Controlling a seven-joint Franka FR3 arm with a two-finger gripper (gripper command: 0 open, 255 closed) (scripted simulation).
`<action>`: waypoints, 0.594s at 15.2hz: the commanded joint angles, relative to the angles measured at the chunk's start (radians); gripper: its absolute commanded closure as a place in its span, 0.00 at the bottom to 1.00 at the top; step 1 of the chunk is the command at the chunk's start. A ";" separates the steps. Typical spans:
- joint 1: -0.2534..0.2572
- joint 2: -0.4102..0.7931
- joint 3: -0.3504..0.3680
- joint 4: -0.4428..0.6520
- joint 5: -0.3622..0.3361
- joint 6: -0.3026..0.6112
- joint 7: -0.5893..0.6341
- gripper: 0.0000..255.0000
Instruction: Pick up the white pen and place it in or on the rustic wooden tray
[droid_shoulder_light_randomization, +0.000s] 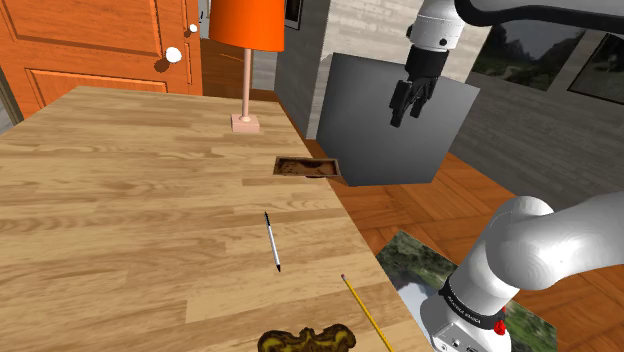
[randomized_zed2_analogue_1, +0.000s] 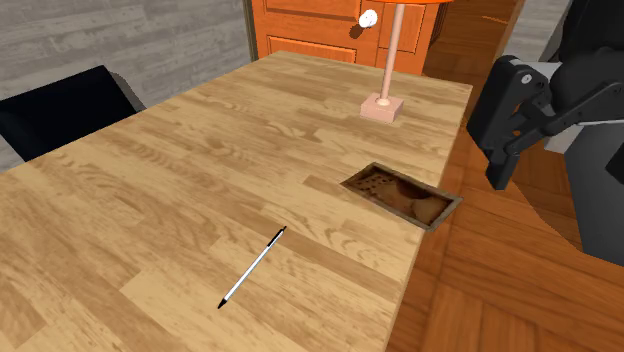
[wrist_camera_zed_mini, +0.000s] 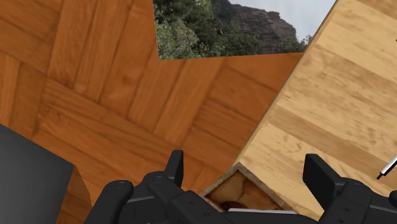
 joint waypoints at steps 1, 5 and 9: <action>0.000 0.000 0.000 0.000 0.000 0.000 0.000 0.00; 0.010 0.022 0.095 -0.045 0.050 0.035 0.143 0.00; 0.019 0.072 0.190 -0.067 0.099 0.077 0.286 0.00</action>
